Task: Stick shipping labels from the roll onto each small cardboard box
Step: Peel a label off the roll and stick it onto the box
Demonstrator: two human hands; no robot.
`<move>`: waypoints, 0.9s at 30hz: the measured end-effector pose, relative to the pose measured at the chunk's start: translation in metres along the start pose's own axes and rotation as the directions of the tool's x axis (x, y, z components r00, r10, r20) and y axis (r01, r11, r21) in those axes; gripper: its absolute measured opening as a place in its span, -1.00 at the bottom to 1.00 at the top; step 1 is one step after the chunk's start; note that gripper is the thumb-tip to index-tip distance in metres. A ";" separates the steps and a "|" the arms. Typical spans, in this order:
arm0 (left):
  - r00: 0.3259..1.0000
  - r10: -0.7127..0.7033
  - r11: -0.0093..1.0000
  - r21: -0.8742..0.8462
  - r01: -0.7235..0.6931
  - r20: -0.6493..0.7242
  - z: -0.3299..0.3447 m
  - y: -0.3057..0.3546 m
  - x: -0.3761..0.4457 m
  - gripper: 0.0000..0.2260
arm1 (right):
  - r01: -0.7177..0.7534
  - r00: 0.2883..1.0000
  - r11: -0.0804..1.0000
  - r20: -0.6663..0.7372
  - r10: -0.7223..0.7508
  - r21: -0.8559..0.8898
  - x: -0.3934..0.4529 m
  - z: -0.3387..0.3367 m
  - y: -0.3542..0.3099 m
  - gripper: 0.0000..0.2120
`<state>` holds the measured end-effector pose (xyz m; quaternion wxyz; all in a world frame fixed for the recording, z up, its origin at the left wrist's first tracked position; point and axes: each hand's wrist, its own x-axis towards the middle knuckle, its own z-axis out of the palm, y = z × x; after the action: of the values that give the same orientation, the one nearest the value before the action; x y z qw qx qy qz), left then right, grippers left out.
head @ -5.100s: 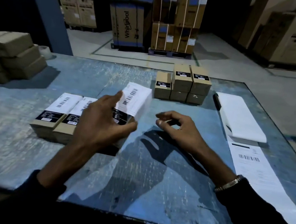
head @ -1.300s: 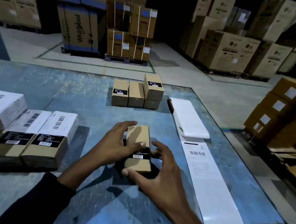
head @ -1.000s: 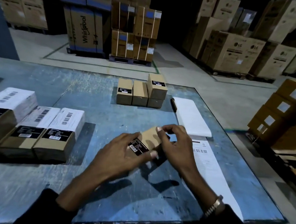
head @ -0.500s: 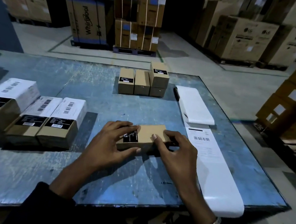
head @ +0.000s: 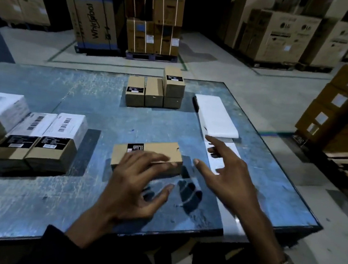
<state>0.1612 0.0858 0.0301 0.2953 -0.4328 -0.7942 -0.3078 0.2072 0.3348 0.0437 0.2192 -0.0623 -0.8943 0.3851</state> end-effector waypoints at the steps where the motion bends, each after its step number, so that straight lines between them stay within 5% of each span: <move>1: 1.000 0.028 0.999 -0.045 -0.028 0.009 0.008 0.011 0.002 -0.70 | 0.008 1.000 0.997 -0.020 -0.009 -0.078 0.002 -0.009 0.013 -0.50; 5: 0.988 0.091 0.988 -0.134 -0.073 0.127 0.048 0.032 0.016 -0.75 | 0.042 0.991 0.968 0.136 -0.008 -0.247 -0.003 -0.024 0.055 -0.57; 8: 0.954 0.047 0.998 -0.063 -0.030 0.297 0.076 0.037 0.024 -0.55 | 0.121 0.952 0.937 0.307 -0.015 -0.329 -0.016 -0.027 0.063 -0.56; 12: 0.912 -0.040 0.998 0.058 0.018 0.409 0.089 0.044 0.013 -0.42 | 0.120 0.941 0.935 0.338 0.000 -0.333 -0.037 -0.035 0.062 -0.54; 15: 0.915 -0.080 0.997 0.036 0.071 0.396 0.084 0.059 0.001 -0.53 | 0.148 0.941 0.929 0.339 -0.026 -0.340 -0.063 -0.039 0.066 -0.39; 22: 0.952 -0.246 0.963 -0.064 0.261 0.184 0.070 0.103 -0.031 -0.86 | 0.185 0.925 0.941 0.373 -0.069 -0.283 -0.090 -0.054 0.071 -0.55; 27: 0.862 -0.504 0.819 -0.283 0.498 0.058 0.067 0.149 -0.061 -0.86 | 0.159 0.932 0.972 0.350 -0.090 -0.175 -0.098 -0.061 0.078 -0.58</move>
<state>0.3040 0.1700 -0.0227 0.1455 -0.2441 -0.8233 -0.4913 0.3176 0.4022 -0.0092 0.0783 0.0404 -0.9550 0.2831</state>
